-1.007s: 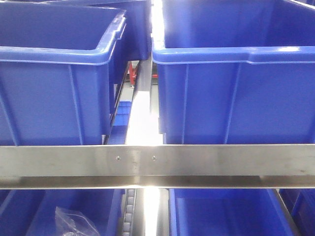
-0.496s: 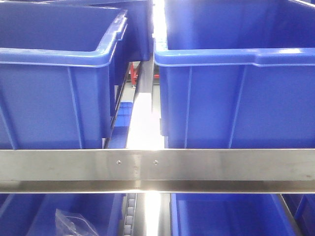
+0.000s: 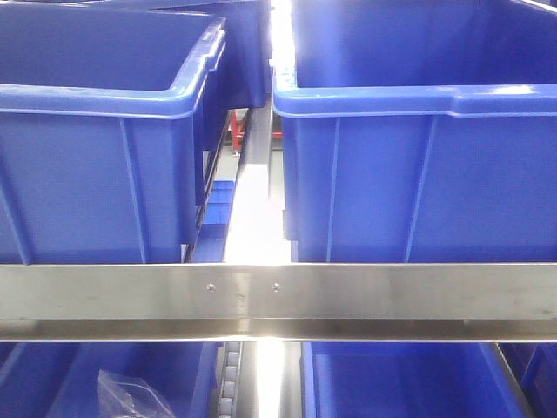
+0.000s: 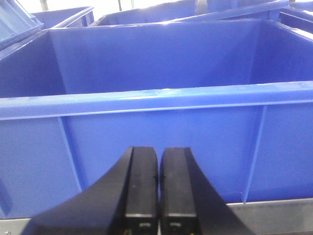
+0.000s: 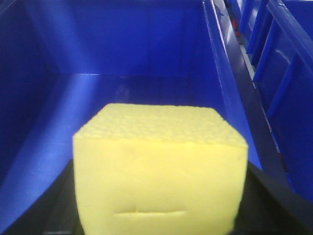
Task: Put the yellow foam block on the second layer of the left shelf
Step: 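Lower the cube into the blue bin and open the right gripper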
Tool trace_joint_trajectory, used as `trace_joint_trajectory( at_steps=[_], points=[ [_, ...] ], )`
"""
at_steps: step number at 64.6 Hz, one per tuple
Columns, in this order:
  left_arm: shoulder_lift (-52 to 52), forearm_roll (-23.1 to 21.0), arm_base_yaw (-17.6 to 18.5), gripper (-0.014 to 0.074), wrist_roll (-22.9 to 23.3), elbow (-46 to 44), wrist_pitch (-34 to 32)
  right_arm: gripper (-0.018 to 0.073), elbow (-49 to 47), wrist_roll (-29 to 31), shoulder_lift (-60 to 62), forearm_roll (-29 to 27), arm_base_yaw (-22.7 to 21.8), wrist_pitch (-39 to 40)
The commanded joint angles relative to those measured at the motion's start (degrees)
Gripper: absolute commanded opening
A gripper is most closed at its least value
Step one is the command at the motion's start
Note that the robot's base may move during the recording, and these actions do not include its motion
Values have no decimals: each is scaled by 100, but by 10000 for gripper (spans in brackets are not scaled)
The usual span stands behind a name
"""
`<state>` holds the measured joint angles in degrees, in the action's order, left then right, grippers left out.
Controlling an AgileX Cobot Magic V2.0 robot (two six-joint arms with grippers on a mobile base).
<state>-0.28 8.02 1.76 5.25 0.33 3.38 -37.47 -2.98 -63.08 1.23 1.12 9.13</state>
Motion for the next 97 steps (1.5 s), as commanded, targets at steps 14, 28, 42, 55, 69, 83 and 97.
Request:
trace_joint_trajectory(
  at_steps=[14,28,42,55,69,83,97],
  points=[
    [-105,-35,-12,136,27,144,-466,552,-446,-13,-324,42,186,721],
    [-105,-35,-12,136,27,144,-466,623,-611,-13,-371,42,211,675],
    [-105,-35,-12,136,27,144,-466,615,-609,-13,-275,42,211,503],
    [-105,-35,-12,136,27,144,-466,290,-201,-13,275,42,152,435],
    [-105,-35,-12,136,27,144,-466,55,915,-13,1448,42,152,632],
    [-105,-35,-12,136,27,144,-466,55,2194,-13,2885,42,152,978],
    [-105,-35,-12,136,27,144,-466,55,2991,-13,4033,42,152,972]
  ],
)
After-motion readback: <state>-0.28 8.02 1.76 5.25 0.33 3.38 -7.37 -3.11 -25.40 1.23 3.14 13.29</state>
